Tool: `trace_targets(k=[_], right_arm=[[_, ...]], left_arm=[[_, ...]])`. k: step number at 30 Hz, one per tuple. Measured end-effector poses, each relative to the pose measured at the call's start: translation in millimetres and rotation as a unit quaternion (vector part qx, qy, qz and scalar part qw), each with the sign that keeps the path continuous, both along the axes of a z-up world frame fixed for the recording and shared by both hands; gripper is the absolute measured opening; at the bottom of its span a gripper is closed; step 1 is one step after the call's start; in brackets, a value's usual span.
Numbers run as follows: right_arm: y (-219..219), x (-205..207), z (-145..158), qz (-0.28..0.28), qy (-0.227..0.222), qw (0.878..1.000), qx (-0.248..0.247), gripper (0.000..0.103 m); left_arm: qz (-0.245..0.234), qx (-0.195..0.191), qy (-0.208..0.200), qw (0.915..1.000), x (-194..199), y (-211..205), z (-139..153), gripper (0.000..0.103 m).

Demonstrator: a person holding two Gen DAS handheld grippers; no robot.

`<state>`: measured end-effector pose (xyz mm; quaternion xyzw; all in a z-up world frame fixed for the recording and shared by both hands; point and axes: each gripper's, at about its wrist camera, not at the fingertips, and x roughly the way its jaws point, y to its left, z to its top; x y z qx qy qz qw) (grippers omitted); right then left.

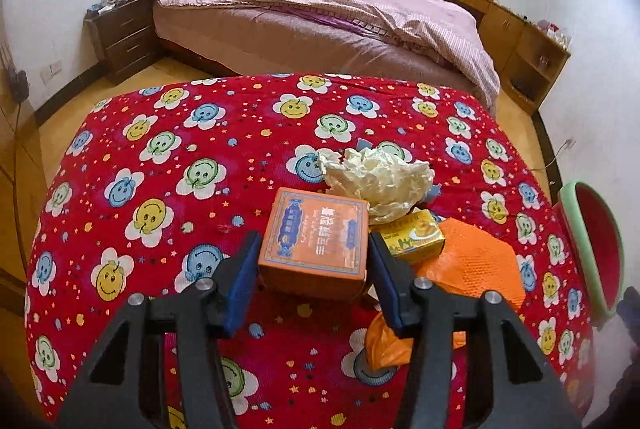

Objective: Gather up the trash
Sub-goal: 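Grasp the orange tea box with the left tool while the right tool grasps the yellow box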

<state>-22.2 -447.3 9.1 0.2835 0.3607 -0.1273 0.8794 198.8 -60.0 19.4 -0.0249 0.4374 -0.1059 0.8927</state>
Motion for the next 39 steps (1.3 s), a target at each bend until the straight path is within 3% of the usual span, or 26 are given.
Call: trace_targets(k=[7,15,28,39], right_arm=[[22.3,13.0,12.3,0.032,-0.006,0.999,-0.011,0.088],[84.0,48.9,26.8,0.117,-0.012,0.992,-0.041,0.088],[205.8,113.7,29.0,0.226,-0.003,0.969,-0.096,0.088],[286.1,166.5,11.7,0.268,0.019,0.948,-0.171,0.088]], left_arm=[[0.028,-0.006,-0.018,0.9994,-12.9,22.0,12.3,0.053],[0.089,-0.001,-0.03,0.9956,-23.5,62.1,12.2,0.053],[0.122,-0.014,-0.058,0.9908,-31.0,100.5,9.5,0.053],[0.134,-0.052,-0.051,0.9884,-32.7,116.2,1.9,0.053]])
